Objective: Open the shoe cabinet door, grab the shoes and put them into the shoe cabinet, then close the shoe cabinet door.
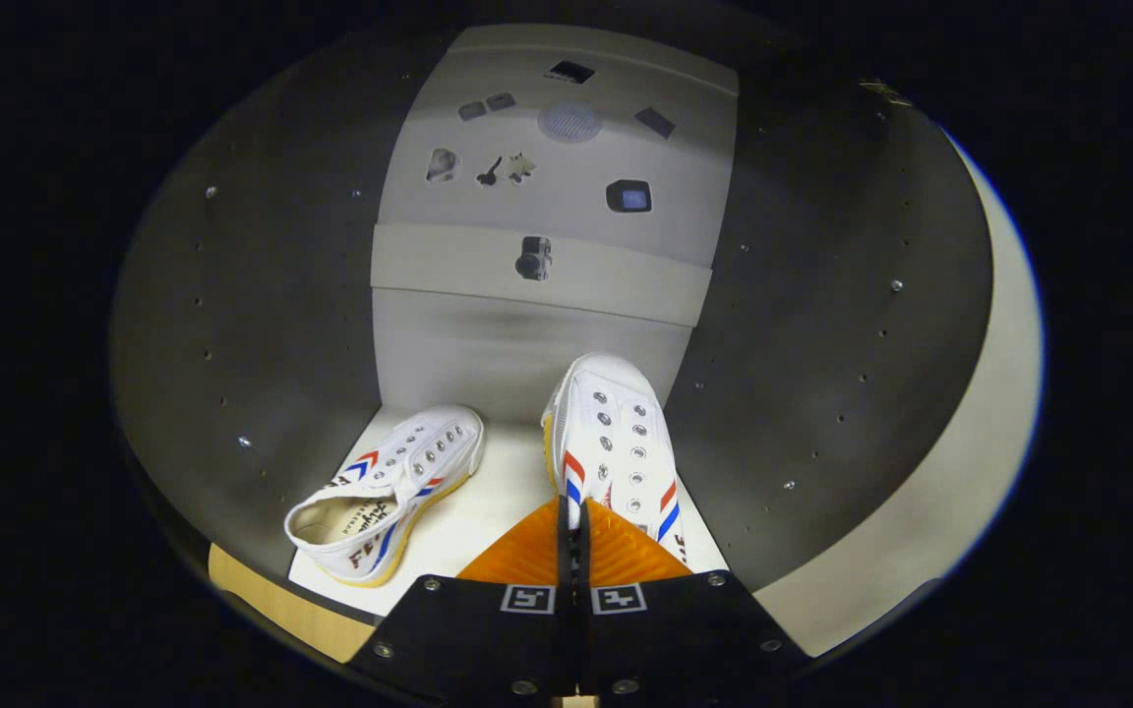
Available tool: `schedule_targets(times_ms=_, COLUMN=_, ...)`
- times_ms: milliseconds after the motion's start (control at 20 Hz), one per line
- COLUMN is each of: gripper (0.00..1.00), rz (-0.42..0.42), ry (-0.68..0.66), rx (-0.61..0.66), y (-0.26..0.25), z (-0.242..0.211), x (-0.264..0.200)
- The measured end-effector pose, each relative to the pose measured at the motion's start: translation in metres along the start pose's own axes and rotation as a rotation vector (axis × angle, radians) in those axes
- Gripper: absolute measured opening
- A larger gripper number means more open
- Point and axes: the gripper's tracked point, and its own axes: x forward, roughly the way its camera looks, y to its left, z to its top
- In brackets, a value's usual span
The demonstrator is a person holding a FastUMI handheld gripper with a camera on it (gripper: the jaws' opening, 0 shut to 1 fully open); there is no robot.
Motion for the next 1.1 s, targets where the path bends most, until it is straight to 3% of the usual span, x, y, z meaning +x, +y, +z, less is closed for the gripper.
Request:
schedule_targets(times_ms=600, gripper=0.00, rz=0.049, ry=0.047, rx=-0.030, y=0.027, z=-0.023, x=0.038)
schedule_targets(times_ms=1100, gripper=0.17, rz=0.039, ry=-0.067, rx=-0.017, y=0.024, z=0.002, x=0.008)
